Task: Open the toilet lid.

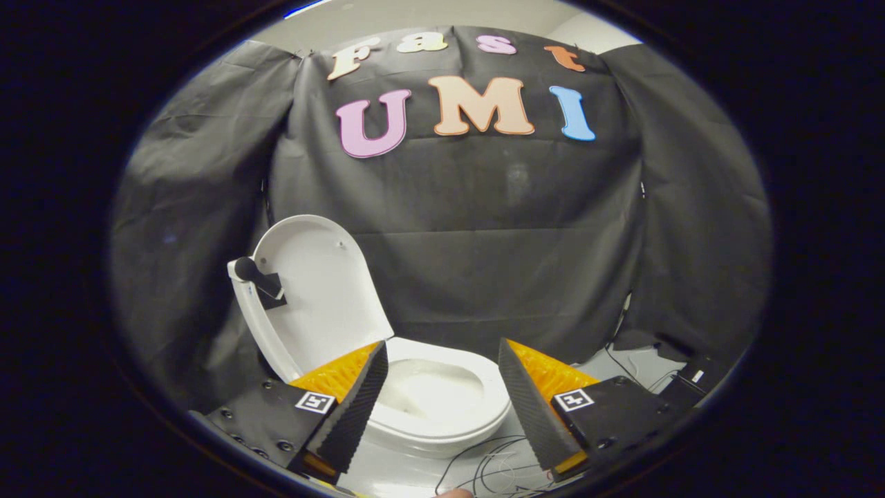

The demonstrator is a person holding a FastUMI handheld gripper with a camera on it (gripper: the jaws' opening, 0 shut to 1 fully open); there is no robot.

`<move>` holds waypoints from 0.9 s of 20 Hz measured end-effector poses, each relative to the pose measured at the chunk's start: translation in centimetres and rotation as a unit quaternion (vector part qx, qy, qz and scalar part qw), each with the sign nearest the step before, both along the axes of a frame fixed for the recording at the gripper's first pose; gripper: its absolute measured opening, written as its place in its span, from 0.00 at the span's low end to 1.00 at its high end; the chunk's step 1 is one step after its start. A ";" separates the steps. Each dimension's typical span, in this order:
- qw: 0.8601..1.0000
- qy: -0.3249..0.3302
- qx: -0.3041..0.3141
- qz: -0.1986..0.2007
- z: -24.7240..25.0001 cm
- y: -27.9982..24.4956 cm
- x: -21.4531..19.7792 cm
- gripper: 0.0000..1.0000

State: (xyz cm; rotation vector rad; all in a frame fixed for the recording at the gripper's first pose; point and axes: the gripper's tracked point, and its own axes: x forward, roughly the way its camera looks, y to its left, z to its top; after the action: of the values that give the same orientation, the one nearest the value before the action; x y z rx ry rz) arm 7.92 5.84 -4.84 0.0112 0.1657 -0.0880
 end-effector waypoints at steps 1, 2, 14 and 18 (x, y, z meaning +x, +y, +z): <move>1.000 -0.004 0.002 -0.001 0.1 -0.2 -0.1 0.99; 1.000 -0.006 0.003 -0.002 0.2 -0.4 -0.3 0.99; 1.000 -0.013 -0.009 -0.012 1.8 -2.9 -0.9 0.99; 0.999 -0.035 0.028 -0.011 3.0 -3.5 -0.6 0.98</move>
State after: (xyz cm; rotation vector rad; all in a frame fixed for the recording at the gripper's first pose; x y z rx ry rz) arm 7.27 2.36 -1.85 0.0711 0.0989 -0.1058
